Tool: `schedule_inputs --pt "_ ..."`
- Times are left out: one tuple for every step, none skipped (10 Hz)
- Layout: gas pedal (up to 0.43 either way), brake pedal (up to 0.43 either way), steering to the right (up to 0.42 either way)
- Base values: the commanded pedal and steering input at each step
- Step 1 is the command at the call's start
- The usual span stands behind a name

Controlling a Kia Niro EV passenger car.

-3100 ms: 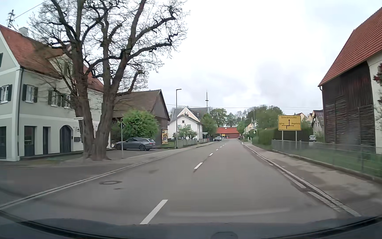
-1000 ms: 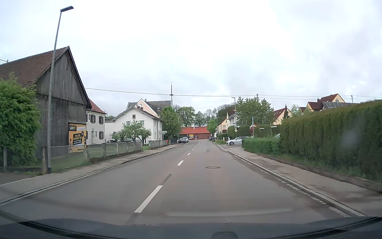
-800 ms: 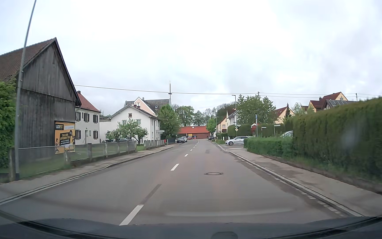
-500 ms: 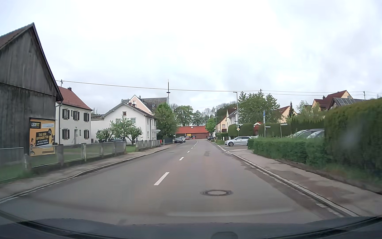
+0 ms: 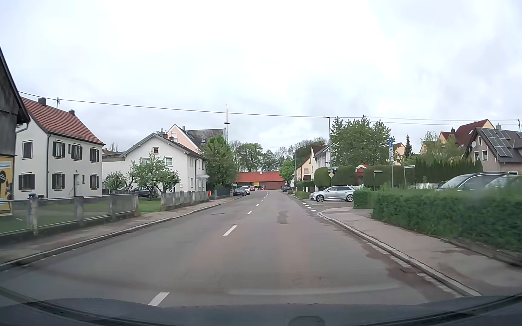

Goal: Follow the waypoints while adhering to traffic rules and regulations

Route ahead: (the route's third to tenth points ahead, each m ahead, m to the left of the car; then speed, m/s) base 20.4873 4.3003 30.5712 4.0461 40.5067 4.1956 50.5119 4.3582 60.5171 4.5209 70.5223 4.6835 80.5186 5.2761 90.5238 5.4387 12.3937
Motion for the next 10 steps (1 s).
schedule_inputs --pt "0.157 0.0 0.002" --pt "0.15 0.0 0.002" --pt "0.15 0.0 0.002" --pt "0.138 0.0 0.001" --pt "0.13 0.0 0.001" --pt "0.118 0.0 0.0" --pt "0.118 0.0 0.0" --pt "0.118 0.0 0.0" --pt "0.118 0.0 0.0" --pt "0.118 0.0 0.0"
